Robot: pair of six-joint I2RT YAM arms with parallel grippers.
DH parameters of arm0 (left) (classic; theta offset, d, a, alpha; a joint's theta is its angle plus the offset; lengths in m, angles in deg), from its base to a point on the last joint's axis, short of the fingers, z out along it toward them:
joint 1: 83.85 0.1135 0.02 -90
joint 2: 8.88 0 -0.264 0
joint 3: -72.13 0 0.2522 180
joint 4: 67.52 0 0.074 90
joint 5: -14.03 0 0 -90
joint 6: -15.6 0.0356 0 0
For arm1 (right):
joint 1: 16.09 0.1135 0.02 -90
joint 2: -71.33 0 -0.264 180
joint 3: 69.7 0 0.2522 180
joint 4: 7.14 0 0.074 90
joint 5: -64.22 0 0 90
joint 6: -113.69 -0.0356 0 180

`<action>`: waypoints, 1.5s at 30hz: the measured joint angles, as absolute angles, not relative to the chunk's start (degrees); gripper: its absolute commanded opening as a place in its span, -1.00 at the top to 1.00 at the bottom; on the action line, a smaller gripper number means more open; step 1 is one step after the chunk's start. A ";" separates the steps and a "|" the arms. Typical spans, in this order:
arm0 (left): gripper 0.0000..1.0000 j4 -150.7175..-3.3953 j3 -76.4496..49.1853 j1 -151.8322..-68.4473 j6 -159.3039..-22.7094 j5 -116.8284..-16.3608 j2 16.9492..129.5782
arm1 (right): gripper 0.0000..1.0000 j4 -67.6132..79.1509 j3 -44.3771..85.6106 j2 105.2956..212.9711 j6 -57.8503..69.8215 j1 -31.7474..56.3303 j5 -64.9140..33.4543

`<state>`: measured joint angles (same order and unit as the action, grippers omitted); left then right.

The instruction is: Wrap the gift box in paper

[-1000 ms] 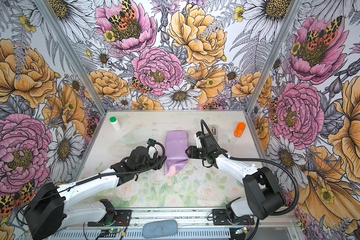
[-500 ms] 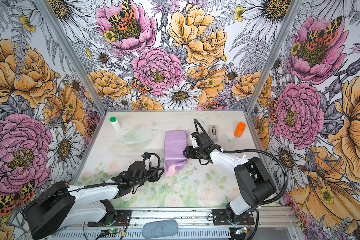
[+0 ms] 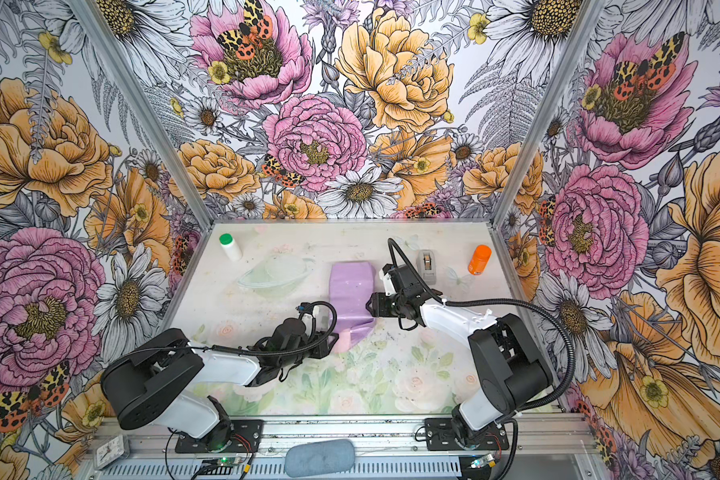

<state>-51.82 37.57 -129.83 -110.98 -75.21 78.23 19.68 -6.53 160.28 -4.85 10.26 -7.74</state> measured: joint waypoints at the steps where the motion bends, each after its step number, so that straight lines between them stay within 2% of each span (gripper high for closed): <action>1: 0.10 -51.63 37.35 -130.00 -111.07 -75.54 78.58 | -0.13 19.68 -6.53 160.28 -4.83 10.26 -7.74; 9: 0.18 -52.22 35.89 -132.67 -111.61 -79.95 80.50 | -0.13 19.66 -6.62 160.10 -4.70 10.48 -8.05; 12: 0.27 -52.85 35.47 -133.54 -111.87 -81.68 80.53 | -0.13 19.66 -6.75 159.91 -4.70 10.58 -8.35; 13: 0.32 -53.11 35.43 -133.83 -111.98 -82.34 80.53 | -0.13 19.66 -6.79 159.86 -4.70 10.61 -8.37; 15: 0.66 -53.49 35.39 -134.29 -112.11 -83.50 80.53 | -0.13 19.63 -6.83 159.84 -4.70 10.63 -8.53; 16: 0.74 -53.77 35.34 -134.46 -112.03 -84.15 80.53 | -0.13 19.61 -6.86 159.84 -4.70 10.63 -8.55; 21: 0.78 -54.62 34.80 -135.12 -112.01 -85.68 80.53 | -0.13 19.50 -6.92 159.84 -4.70 10.63 -8.57; 24: 1.00 -55.06 34.34 -135.29 -112.16 -86.01 80.66 | -0.13 19.48 -6.92 159.80 -4.70 10.76 -8.68; 30: 1.00 -55.76 33.86 -135.62 -112.14 -86.64 80.88 | -0.13 19.50 -7.03 159.56 -4.70 10.91 -9.05; 31: 0.93 -55.89 33.86 -135.66 -112.14 -86.95 80.88 | -0.13 19.50 -7.03 159.54 -4.67 10.91 -9.05; 32: 0.57 -56.04 33.86 -135.66 -112.14 -87.17 80.85 | -0.13 19.50 -7.03 159.54 -4.70 10.91 -9.05; 33: 0.38 -56.28 33.86 -135.66 -112.01 -87.21 80.79 | -0.13 19.50 -7.03 159.54 -4.70 10.91 -9.05; 36: 0.11 -57.57 33.88 -135.77 -112.25 -87.36 79.81 | -0.13 19.50 -7.03 159.54 -4.70 10.96 -9.20; 45: 0.10 -64.52 36.85 -136.60 -113.78 -90.51 64.48 | -0.13 19.50 -7.03 159.54 -4.67 11.00 -9.23</action>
